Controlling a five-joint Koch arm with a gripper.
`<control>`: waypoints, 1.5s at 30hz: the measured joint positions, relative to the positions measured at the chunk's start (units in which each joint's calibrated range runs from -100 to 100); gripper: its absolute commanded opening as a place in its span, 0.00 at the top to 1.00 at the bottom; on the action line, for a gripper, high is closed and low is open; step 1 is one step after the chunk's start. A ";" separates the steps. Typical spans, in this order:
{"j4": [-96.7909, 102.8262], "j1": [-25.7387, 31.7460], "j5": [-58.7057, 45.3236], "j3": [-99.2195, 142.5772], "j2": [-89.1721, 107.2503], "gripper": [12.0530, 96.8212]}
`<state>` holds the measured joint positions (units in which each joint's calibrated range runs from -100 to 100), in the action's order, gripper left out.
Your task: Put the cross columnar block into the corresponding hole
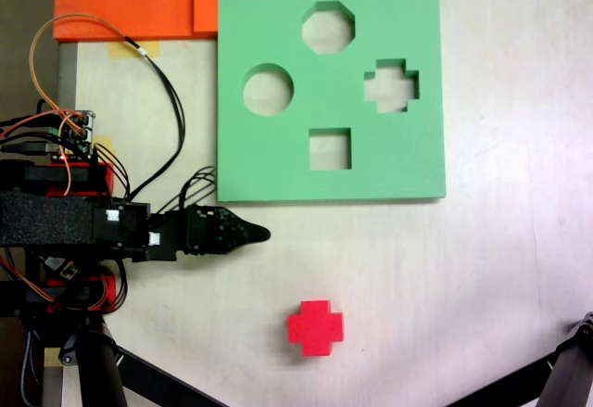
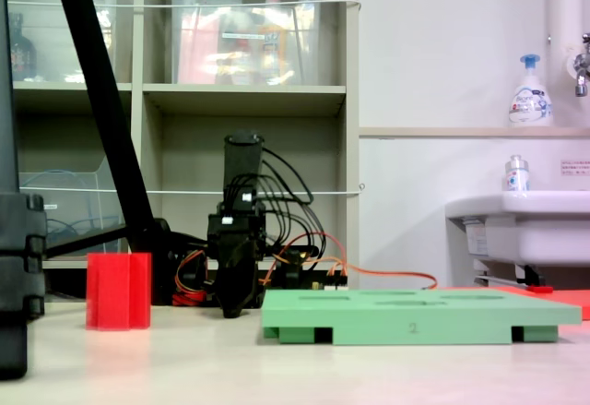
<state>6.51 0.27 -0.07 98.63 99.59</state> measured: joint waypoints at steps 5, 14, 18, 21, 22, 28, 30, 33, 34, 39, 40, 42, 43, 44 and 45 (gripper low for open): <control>0.10 0.00 0.00 0.00 0.00 0.57; 0.10 0.00 0.00 0.00 0.00 0.57; 0.10 0.00 0.00 0.00 0.00 0.57; 0.10 0.00 0.00 0.00 0.00 0.57; 0.10 0.00 0.00 0.00 0.00 0.57; 0.10 -0.15 0.54 0.00 0.00 0.57; 0.10 -0.68 2.25 0.00 0.00 0.57; 0.10 -1.90 6.45 0.00 0.00 0.56; 0.10 -2.10 7.86 0.00 0.00 0.56; 0.20 -2.49 20.90 0.10 0.00 0.56; 0.39 -2.59 24.22 0.20 0.00 0.57; 0.49 -3.03 29.35 0.20 0.00 0.58; 0.29 -3.57 31.06 0.20 0.00 0.58; -0.69 -4.15 32.53 0.20 0.00 0.58; -3.13 -4.64 34.14 0.10 0.00 0.58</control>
<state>3.38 -4.37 34.07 98.73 99.59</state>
